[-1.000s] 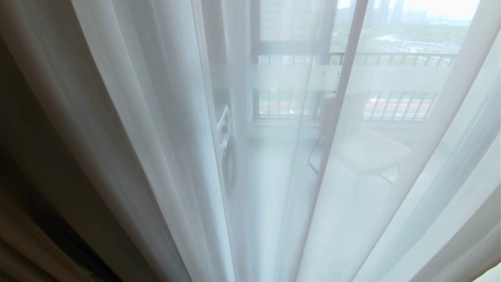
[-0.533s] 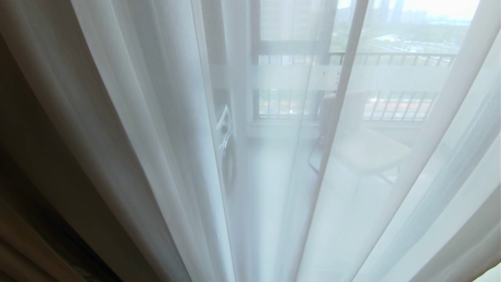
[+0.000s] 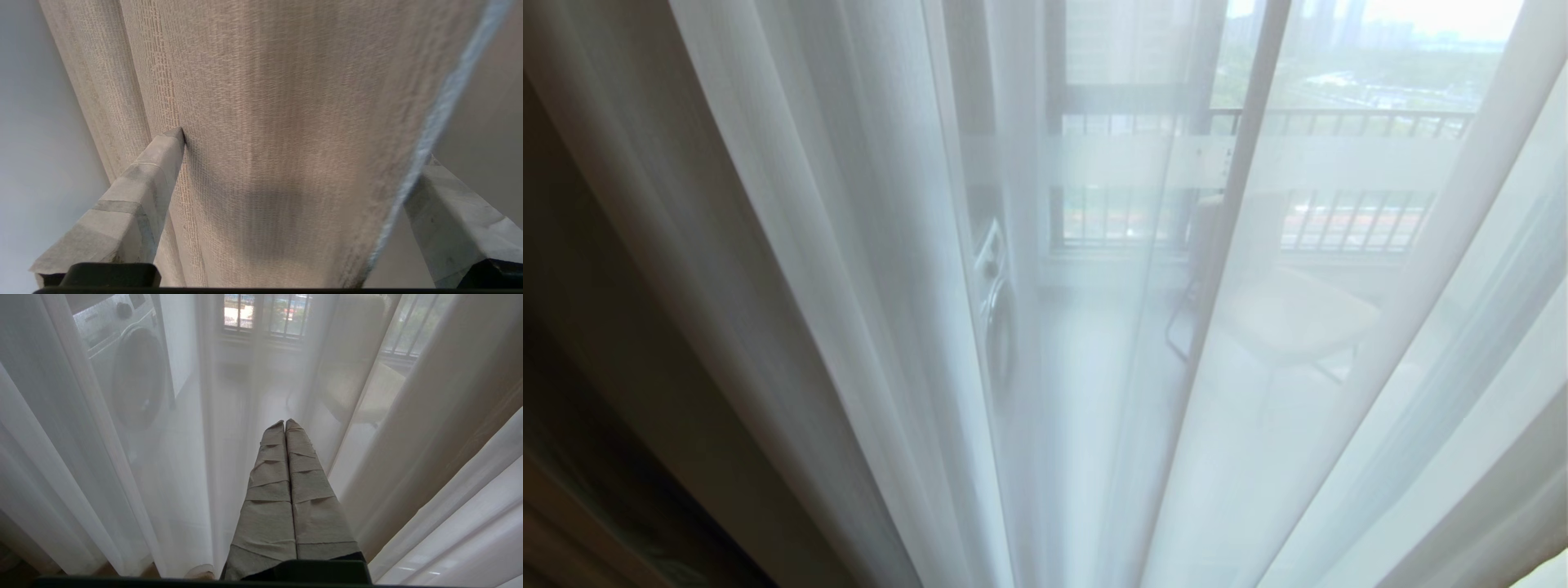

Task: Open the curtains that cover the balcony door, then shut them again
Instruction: Close the outer curtains on both sides

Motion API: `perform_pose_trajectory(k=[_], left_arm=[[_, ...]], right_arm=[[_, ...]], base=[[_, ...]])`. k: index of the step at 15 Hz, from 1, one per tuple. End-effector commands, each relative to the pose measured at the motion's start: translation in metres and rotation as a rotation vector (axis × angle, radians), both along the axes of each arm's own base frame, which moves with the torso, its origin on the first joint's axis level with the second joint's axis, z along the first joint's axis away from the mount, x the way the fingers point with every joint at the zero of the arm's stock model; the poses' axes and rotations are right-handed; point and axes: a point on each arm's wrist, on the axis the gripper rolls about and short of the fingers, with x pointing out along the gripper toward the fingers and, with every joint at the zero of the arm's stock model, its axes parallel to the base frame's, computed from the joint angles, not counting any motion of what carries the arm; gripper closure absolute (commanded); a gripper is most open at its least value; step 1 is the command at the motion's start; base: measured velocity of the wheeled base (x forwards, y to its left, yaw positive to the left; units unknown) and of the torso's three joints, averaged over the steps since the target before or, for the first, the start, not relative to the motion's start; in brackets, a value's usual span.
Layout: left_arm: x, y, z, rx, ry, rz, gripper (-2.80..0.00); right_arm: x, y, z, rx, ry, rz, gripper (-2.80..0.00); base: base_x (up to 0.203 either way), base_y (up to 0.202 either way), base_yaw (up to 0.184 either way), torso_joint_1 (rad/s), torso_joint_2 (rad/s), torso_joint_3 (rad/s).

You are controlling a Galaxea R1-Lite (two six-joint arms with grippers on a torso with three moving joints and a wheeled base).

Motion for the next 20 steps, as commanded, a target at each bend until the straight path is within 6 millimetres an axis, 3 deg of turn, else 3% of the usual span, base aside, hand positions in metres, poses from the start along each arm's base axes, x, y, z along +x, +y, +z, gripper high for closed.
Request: perform_pose_trajectory(k=[1, 9, 20], left_arm=[[-0.001, 0.001, 0.000, 0.000, -0.004, 0.005, -2.80], [0.005, 0.013, -0.007, -0.006, -0.013, 0.000, -2.80], [0.041, 0.035, -0.018, 0.038, -0.116, -0.278, -2.80]], right_arm=[[0.000, 0.000, 0.000, -0.001, 0.000, 0.001, 0.00], [0.000, 0.000, 0.000, -0.001, 0.000, 0.001, 0.00], [0.000, 0.000, 0.000, -0.001, 0.000, 0.001, 0.00]], base=[[0.000, 0.000, 0.000, 0.000, 0.00, 0.000], [0.000, 0.000, 0.000, 0.000, 0.00, 0.000], [0.000, 0.000, 0.000, 0.000, 0.00, 0.000]])
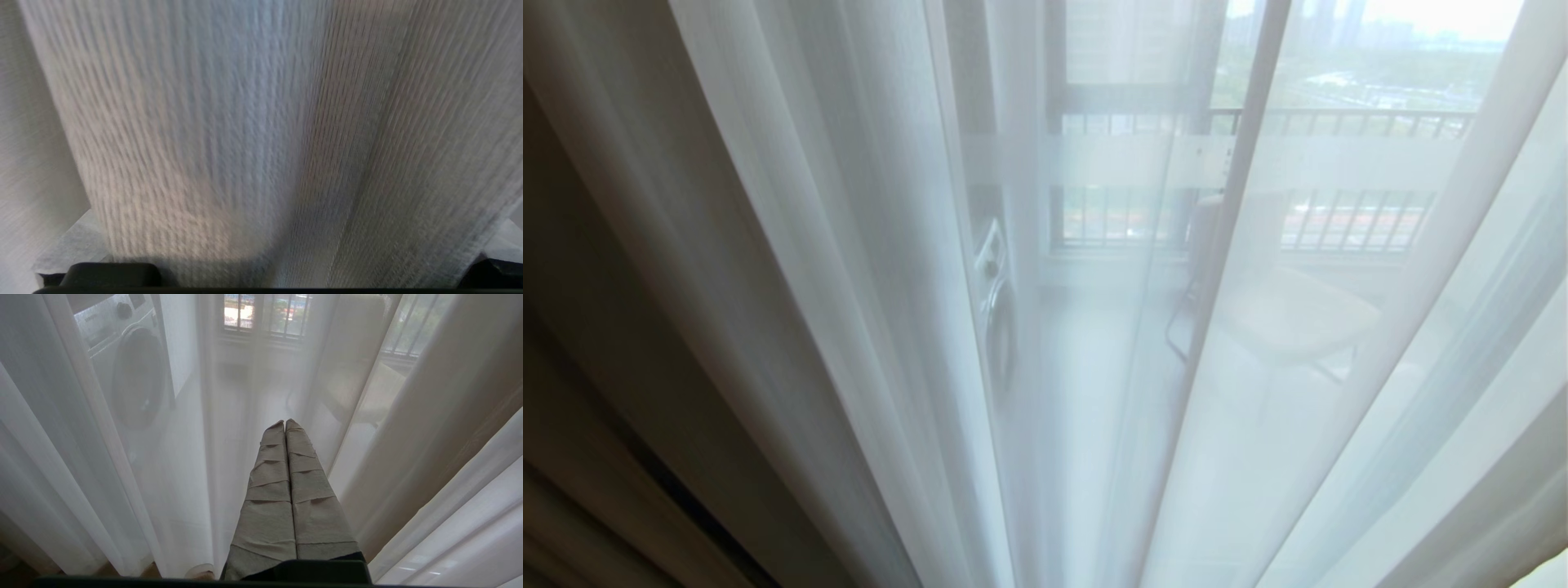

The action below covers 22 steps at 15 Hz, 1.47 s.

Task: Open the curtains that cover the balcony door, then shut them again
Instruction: Close the outer curtains on both sides

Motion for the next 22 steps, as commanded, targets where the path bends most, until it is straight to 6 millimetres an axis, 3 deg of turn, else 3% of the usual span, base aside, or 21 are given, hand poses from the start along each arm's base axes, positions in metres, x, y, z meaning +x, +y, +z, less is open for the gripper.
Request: perform_pose_trajectory(k=[1, 3, 4, 12, 22], left_arm=[[0.009, 0.005, -0.002, 0.010, -0.008, -0.020, -2.80], [0.015, 0.008, 0.001, 0.028, -0.024, -0.032, -2.80], [0.018, 0.008, 0.002, 0.034, -0.030, -0.035, 0.00], [0.012, -0.012, 0.023, 0.065, -0.061, -0.058, 0.00], [-0.007, -0.086, 0.065, -0.037, -0.024, -0.182, 0.00]], right_arm=[[0.000, 0.000, 0.000, -0.001, 0.000, 0.001, 0.00], [0.000, 0.000, 0.000, -0.001, 0.000, 0.001, 0.00], [0.000, 0.000, 0.000, -0.001, -0.001, 0.001, 0.00], [0.000, 0.000, 0.000, -0.001, 0.000, 0.001, 0.00], [0.000, 0.000, 0.000, -0.001, -0.001, 0.001, 0.00]], base=[[0.000, 0.000, 0.000, 0.000, 0.00, 0.000], [0.000, 0.000, 0.000, 0.000, 0.00, 0.000], [0.000, 0.000, 0.000, 0.000, 0.00, 0.000], [0.000, 0.000, 0.000, 0.000, 0.00, 0.000], [0.000, 0.000, 0.000, 0.000, 0.00, 0.000]])
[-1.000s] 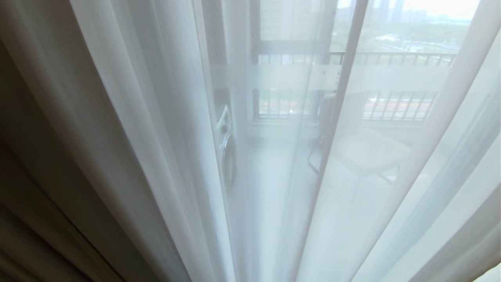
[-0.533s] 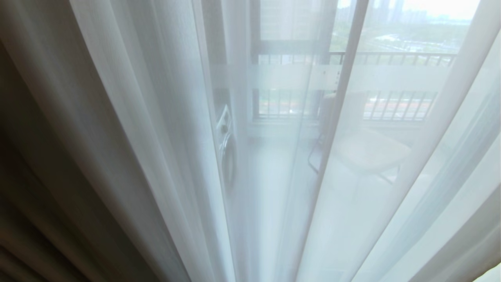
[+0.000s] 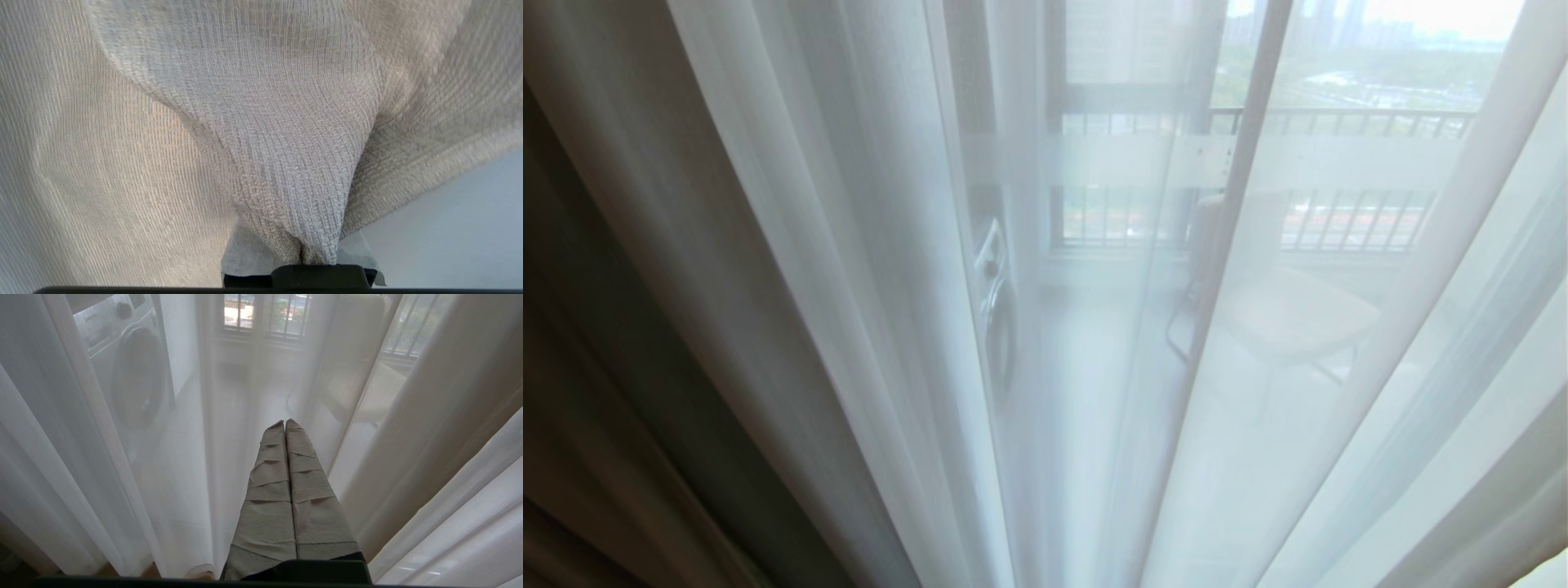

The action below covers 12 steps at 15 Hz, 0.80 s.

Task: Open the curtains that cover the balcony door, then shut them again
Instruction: Close the outer curtains on both sides

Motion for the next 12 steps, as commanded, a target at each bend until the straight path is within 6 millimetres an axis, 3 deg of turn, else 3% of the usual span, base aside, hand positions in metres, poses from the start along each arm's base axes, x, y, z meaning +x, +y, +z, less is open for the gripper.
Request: perform_pose_trajectory(k=[1, 7, 12], left_arm=[[-0.014, -0.023, 0.020, 0.012, -0.030, -0.030, 0.00], [-0.030, -0.076, 0.042, -0.007, -0.009, -0.138, 0.00], [-0.028, -0.124, 0.051, -0.005, -0.014, -0.290, 0.00]], right_arm=[[0.000, 0.000, 0.000, -0.001, -0.001, 0.001, 0.00], [0.000, 0.000, 0.000, -0.001, 0.000, 0.001, 0.00], [0.000, 0.000, 0.000, -0.001, 0.000, 0.001, 0.00]], base=[[0.000, 0.000, 0.000, 0.000, 0.00, 0.000], [0.000, 0.000, 0.000, 0.000, 0.00, 0.000], [0.000, 0.000, 0.000, 0.000, 0.00, 0.000]])
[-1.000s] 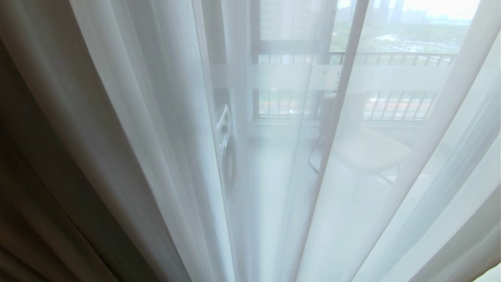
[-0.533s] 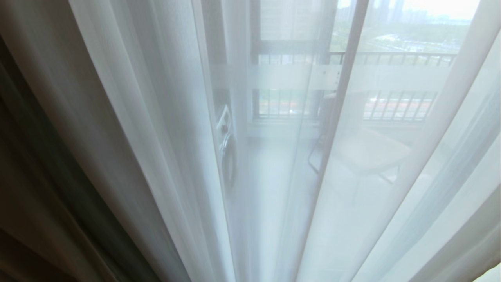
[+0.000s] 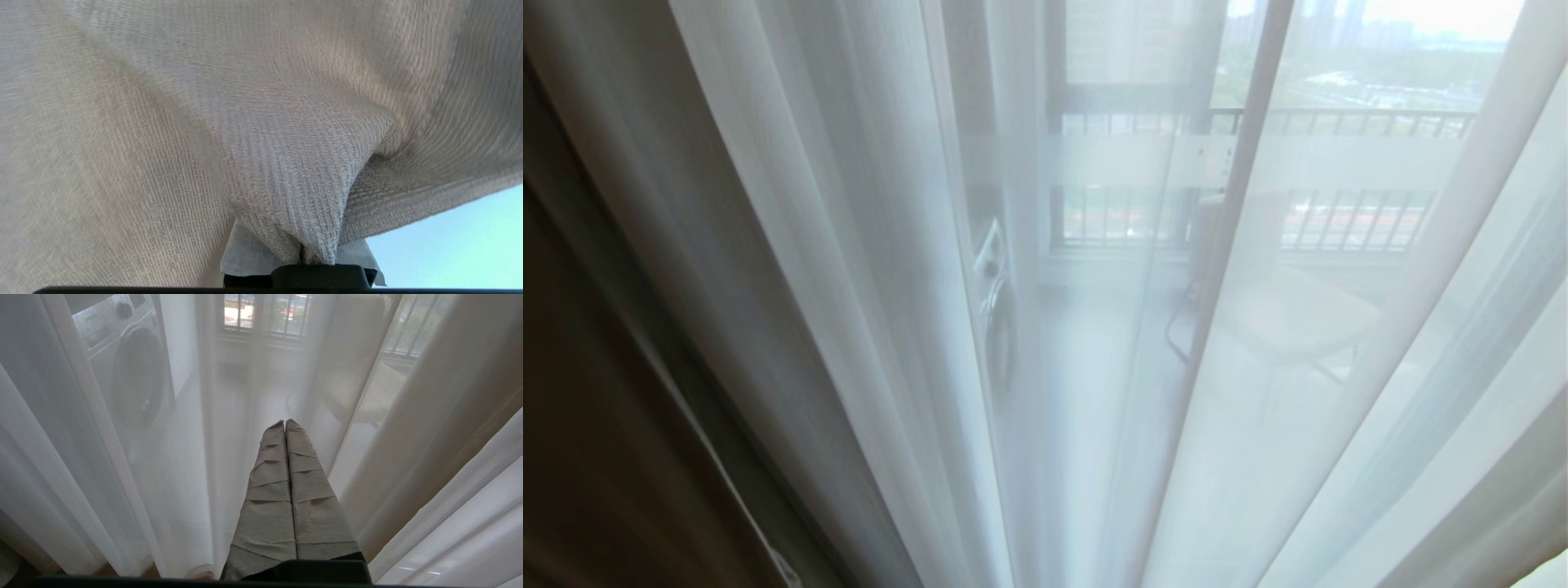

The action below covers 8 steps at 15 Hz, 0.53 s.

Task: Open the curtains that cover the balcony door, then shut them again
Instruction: Close the outer curtains on both sides

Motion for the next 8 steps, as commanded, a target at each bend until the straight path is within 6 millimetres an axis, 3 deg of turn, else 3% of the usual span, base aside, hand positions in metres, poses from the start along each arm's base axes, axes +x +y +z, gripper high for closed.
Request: perform_pose_trajectory(k=[1, 8], left_arm=[[-0.003, -0.023, 0.007, 0.007, -0.022, -0.071, 0.00], [0.007, -0.108, 0.010, 0.005, -0.031, -0.377, 0.00]], right_arm=[[0.000, 0.000, 0.000, -0.001, 0.000, 0.001, 0.00], [0.000, 0.000, 0.000, -0.001, 0.000, 0.001, 0.00]], base=[[0.000, 0.000, 0.000, 0.000, 0.00, 0.000], [0.000, 0.000, 0.000, 0.000, 0.00, 0.000]])
